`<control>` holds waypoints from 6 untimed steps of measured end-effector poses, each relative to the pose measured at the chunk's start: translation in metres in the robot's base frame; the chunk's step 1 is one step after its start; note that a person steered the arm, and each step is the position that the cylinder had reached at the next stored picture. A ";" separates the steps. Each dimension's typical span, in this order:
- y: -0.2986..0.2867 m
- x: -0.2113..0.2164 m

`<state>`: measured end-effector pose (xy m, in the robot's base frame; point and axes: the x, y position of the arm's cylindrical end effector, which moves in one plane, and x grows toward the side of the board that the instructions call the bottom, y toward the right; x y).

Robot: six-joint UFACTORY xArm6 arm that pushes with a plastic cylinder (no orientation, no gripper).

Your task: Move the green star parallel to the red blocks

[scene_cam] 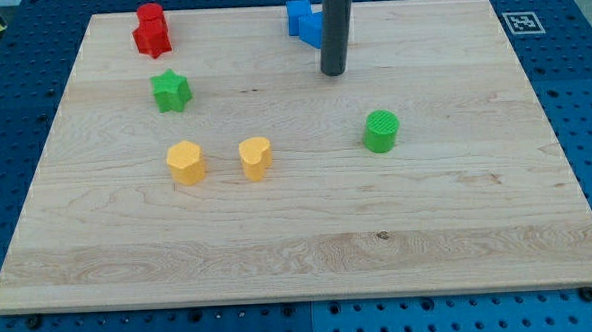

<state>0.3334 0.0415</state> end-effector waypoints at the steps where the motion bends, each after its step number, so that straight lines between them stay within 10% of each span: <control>1: -0.016 0.004; 6: -0.152 0.016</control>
<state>0.3491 -0.1108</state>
